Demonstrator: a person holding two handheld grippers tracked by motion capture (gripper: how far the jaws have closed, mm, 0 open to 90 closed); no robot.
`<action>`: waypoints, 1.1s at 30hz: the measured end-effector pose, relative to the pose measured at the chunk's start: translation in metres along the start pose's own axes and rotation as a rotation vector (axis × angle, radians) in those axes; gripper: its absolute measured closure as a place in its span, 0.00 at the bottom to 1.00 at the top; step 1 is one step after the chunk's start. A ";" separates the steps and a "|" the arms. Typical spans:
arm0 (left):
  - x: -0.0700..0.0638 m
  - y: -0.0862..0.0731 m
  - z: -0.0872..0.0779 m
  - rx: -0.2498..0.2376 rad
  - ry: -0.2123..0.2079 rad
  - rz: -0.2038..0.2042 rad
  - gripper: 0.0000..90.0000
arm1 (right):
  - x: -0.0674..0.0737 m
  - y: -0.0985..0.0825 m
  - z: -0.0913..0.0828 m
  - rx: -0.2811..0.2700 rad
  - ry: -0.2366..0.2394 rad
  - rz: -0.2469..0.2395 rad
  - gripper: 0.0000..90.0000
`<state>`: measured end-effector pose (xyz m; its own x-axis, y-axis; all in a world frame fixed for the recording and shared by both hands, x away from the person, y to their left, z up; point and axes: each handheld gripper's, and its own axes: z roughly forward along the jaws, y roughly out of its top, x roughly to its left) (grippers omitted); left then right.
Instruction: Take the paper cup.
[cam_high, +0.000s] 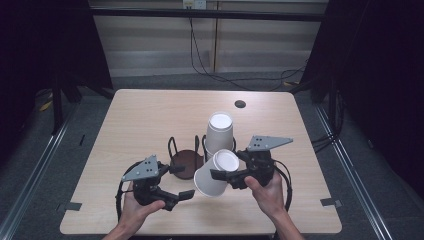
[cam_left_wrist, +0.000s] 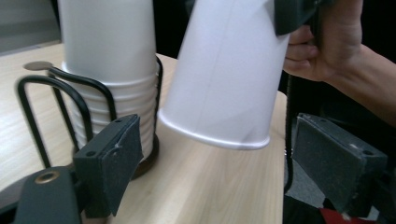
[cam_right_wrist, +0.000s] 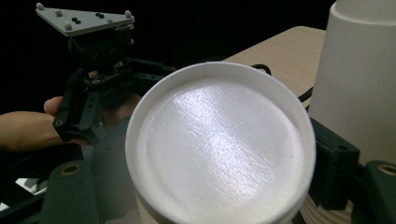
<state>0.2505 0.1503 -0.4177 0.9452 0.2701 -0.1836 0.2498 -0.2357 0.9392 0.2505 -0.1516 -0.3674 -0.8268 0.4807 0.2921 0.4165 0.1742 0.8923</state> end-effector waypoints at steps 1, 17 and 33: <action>-0.001 -0.001 0.002 0.000 0.001 -0.001 0.18 | 0.000 0.000 0.001 0.003 0.007 0.000 0.27; 0.000 -0.006 0.011 0.022 -0.015 0.022 0.16 | 0.010 -0.003 0.026 0.040 0.087 -0.007 0.28; -0.006 -0.011 0.025 0.066 -0.019 0.044 0.06 | 0.020 -0.006 0.045 0.059 0.134 -0.012 0.28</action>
<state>0.2469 0.1275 -0.4345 0.9592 0.2407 -0.1486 0.2206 -0.3079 0.9255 0.2483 -0.1043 -0.3822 -0.8733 0.3602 0.3282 0.4244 0.2315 0.8754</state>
